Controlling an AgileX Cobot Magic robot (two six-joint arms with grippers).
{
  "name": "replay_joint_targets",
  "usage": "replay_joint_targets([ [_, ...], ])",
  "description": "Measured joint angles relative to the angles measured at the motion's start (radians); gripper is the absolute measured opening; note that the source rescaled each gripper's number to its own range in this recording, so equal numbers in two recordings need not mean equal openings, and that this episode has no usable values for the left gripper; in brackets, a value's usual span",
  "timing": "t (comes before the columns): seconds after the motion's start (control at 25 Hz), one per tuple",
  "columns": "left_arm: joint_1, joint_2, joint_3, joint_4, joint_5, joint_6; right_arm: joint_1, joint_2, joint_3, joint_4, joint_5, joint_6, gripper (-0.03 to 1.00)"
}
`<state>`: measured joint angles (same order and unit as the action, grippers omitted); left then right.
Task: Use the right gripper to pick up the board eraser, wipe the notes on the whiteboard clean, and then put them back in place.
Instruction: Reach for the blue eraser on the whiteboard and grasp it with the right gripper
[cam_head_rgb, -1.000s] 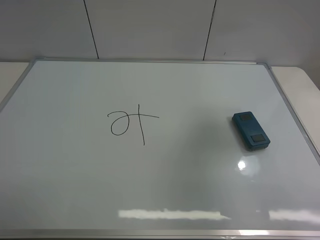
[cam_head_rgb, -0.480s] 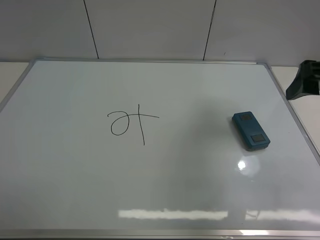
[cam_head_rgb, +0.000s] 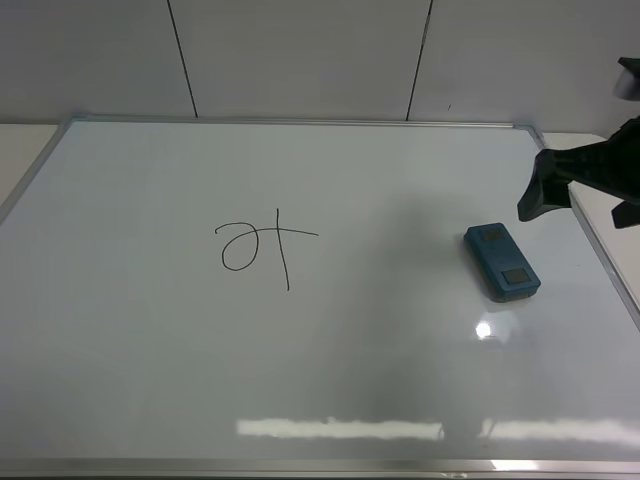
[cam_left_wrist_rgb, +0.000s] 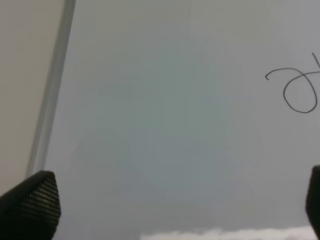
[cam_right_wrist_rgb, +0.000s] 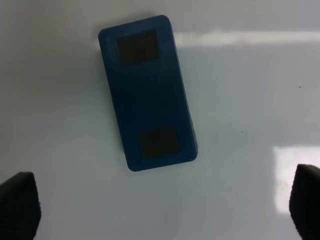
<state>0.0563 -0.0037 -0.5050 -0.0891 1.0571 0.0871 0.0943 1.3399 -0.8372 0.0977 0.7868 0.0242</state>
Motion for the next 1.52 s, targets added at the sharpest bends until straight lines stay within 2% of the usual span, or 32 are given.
replay_joint_targets([
  [0.44, 0.0, 0.0, 0.0, 0.0, 0.0, 0.0, 0.0, 0.184, -0.002, 0.013, -0.099, -0.108, 1.0],
  [0.68, 0.0, 0.0, 0.0, 0.0, 0.0, 0.0, 0.028, 0.29, -0.078, 0.014, -0.115, -0.165, 1.0],
  [0.96, 0.0, 0.0, 0.0, 0.0, 0.0, 0.0, 0.074, 0.39, -0.122, 0.034, -0.132, -0.173, 1.0],
  [1.36, 0.0, 0.0, 0.0, 0.0, 0.0, 0.0, 0.075, 0.399, -0.122, 0.043, -0.081, -0.151, 1.0],
  [1.52, 0.0, 0.0, 0.0, 0.0, 0.0, 0.0, 0.07, 0.399, -0.111, 0.017, -0.08, -0.129, 1.0],
])
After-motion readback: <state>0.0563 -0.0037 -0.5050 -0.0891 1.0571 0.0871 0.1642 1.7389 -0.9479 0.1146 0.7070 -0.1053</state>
